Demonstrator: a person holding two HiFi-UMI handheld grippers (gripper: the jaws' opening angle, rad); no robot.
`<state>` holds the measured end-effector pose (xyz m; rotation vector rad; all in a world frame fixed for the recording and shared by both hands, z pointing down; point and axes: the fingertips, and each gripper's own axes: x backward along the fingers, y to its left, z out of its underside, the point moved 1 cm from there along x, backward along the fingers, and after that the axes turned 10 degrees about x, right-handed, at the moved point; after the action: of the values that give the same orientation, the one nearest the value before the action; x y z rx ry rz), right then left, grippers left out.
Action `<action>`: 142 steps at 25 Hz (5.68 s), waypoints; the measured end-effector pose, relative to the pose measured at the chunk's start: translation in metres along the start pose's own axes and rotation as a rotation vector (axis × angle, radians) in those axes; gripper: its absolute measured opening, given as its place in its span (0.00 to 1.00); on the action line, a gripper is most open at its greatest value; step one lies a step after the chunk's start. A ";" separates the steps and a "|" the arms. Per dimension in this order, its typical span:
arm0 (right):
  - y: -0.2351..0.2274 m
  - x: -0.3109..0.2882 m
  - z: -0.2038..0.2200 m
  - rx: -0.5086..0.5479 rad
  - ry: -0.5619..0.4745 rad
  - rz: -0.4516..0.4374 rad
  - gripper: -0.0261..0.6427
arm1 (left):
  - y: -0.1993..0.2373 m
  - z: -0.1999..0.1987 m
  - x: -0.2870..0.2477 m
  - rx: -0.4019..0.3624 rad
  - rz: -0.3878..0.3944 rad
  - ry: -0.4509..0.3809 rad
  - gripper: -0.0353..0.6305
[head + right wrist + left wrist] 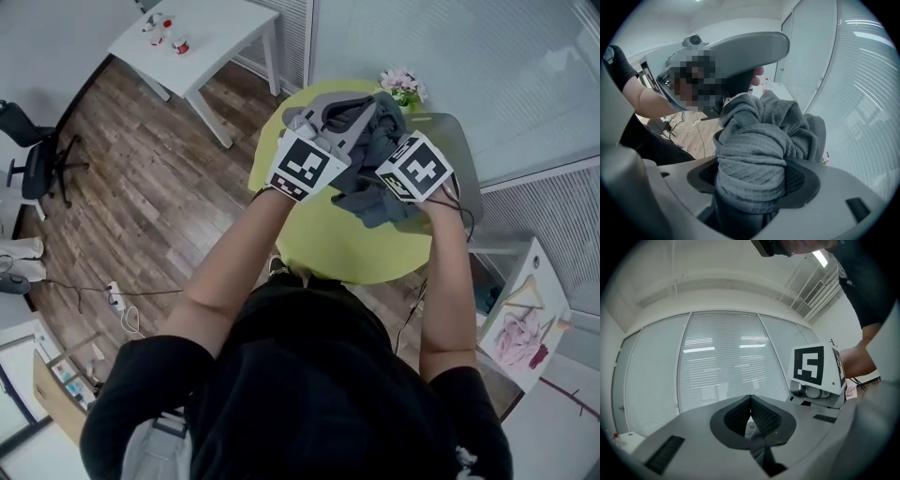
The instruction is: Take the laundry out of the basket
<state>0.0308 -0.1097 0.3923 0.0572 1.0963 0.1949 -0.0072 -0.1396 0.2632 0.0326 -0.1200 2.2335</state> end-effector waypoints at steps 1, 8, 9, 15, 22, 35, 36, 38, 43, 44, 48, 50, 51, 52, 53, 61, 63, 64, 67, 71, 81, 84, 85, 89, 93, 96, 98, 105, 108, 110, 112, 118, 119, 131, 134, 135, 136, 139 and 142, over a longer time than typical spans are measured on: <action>0.004 -0.006 -0.006 0.005 0.000 -0.008 0.58 | 0.004 0.002 0.006 0.000 -0.004 0.006 0.07; 0.035 -0.046 -0.029 0.009 -0.015 -0.085 0.58 | 0.024 0.031 0.044 0.000 -0.031 0.040 0.07; 0.037 -0.052 -0.030 0.012 -0.010 -0.089 0.58 | 0.026 0.037 0.048 0.005 -0.031 0.046 0.07; 0.056 -0.091 -0.023 0.035 0.020 -0.126 0.58 | 0.035 0.071 0.068 0.042 -0.029 0.072 0.07; 0.066 -0.136 0.002 0.032 0.055 -0.152 0.58 | 0.035 0.129 0.072 0.093 -0.027 0.149 0.07; 0.086 -0.199 0.047 0.047 0.076 -0.208 0.58 | 0.019 0.220 0.071 0.216 -0.034 0.228 0.07; 0.088 -0.205 0.051 0.050 0.078 -0.212 0.58 | 0.019 0.227 0.070 0.224 -0.035 0.235 0.07; 0.090 -0.217 0.061 0.059 0.087 -0.218 0.58 | 0.017 0.240 0.069 0.237 -0.036 0.248 0.07; 0.090 -0.249 0.085 0.078 0.116 -0.219 0.58 | 0.015 0.270 0.067 0.253 -0.051 0.274 0.07; 0.090 -0.254 0.089 0.075 0.117 -0.219 0.58 | 0.014 0.277 0.066 0.250 -0.051 0.283 0.07; 0.088 -0.274 0.104 0.065 0.118 -0.236 0.58 | 0.007 0.301 0.062 0.249 -0.041 0.316 0.07; 0.085 -0.282 0.110 0.069 0.116 -0.241 0.58 | 0.005 0.310 0.059 0.253 -0.041 0.328 0.07; 0.084 -0.286 0.112 0.071 0.116 -0.242 0.58 | 0.005 0.315 0.058 0.256 -0.040 0.334 0.07; 0.083 -0.289 0.114 0.070 0.117 -0.243 0.58 | 0.005 0.319 0.058 0.260 -0.041 0.340 0.07; 0.083 -0.292 0.115 0.068 0.118 -0.242 0.58 | 0.005 0.323 0.057 0.264 -0.041 0.345 0.07; 0.076 -0.308 0.130 0.063 0.134 -0.227 0.59 | 0.006 0.348 0.049 0.292 -0.045 0.375 0.07; 0.073 -0.311 0.131 0.055 0.135 -0.213 0.60 | 0.005 0.353 0.048 0.297 -0.047 0.380 0.07; 0.071 -0.311 0.132 0.052 0.134 -0.205 0.61 | 0.005 0.356 0.047 0.299 -0.049 0.383 0.07; 0.067 -0.306 0.133 0.047 0.128 -0.185 0.63 | 0.004 0.362 0.046 0.308 -0.053 0.393 0.07; 0.060 -0.294 0.131 0.017 0.107 -0.169 0.63 | 0.005 0.357 0.044 0.311 -0.053 0.385 0.07; 0.042 -0.234 0.108 -0.099 -0.038 -0.077 0.63 | 0.004 0.317 0.053 0.305 -0.062 0.347 0.07; 0.037 -0.209 0.093 -0.167 -0.166 -0.005 0.63 | 0.005 0.297 0.061 0.317 -0.061 0.326 0.07; 0.038 -0.203 0.090 -0.175 -0.189 0.017 0.62 | 0.005 0.290 0.064 0.329 -0.059 0.321 0.07; 0.049 -0.179 0.085 -0.218 -0.258 0.071 0.52 | -0.001 0.270 0.081 0.338 -0.045 0.324 0.07; 0.053 -0.144 0.075 -0.263 -0.362 0.167 0.13 | -0.010 0.251 0.094 0.323 -0.018 0.329 0.07; 0.053 -0.111 0.057 -0.306 -0.499 0.230 0.07 | -0.015 0.233 0.100 0.329 0.005 0.317 0.07; 0.053 -0.087 0.041 -0.314 -0.606 0.264 0.07 | -0.017 0.217 0.101 0.327 0.020 0.302 0.07; 0.062 -0.011 -0.010 -0.285 -0.835 0.345 0.07 | -0.029 0.153 0.107 0.289 0.067 0.245 0.07; 0.068 0.008 -0.021 -0.276 -0.866 0.358 0.07 | -0.031 0.127 0.113 0.285 0.070 0.224 0.07; 0.074 0.021 -0.027 -0.266 -0.881 0.372 0.07 | -0.037 0.112 0.118 0.282 0.085 0.211 0.07; 0.079 0.032 -0.032 -0.249 -0.894 0.398 0.07 | -0.042 0.099 0.123 0.272 0.101 0.197 0.07; 0.090 0.055 -0.035 -0.250 -0.925 0.438 0.07 | -0.054 0.079 0.130 0.277 0.119 0.159 0.07; 0.090 0.057 -0.033 -0.256 -0.927 0.440 0.07 | -0.055 0.077 0.130 0.273 0.125 0.157 0.07; 0.098 0.072 -0.029 -0.267 -0.959 0.473 0.07 | -0.068 0.065 0.128 0.244 0.152 0.147 0.07; 0.102 0.072 -0.028 -0.261 -0.954 0.475 0.07 | -0.070 0.062 0.128 0.256 0.147 0.126 0.07; 0.102 0.072 -0.027 -0.263 -0.952 0.477 0.07 | -0.071 0.061 0.128 0.260 0.146 0.120 0.07; 0.102 0.072 -0.027 -0.265 -0.950 0.480 0.07 | -0.071 0.061 0.128 0.261 0.147 0.119 0.07; 0.102 0.069 -0.026 -0.265 -0.946 0.484 0.07 | -0.072 0.061 0.129 0.267 0.147 0.108 0.07; 0.101 0.068 -0.023 -0.274 -0.944 0.482 0.07 | -0.073 0.064 0.129 0.266 0.146 0.114 0.07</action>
<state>0.0271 0.0005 0.3367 0.1498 0.0917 0.6715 -0.0302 0.0000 0.3407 0.0417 0.2447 2.3767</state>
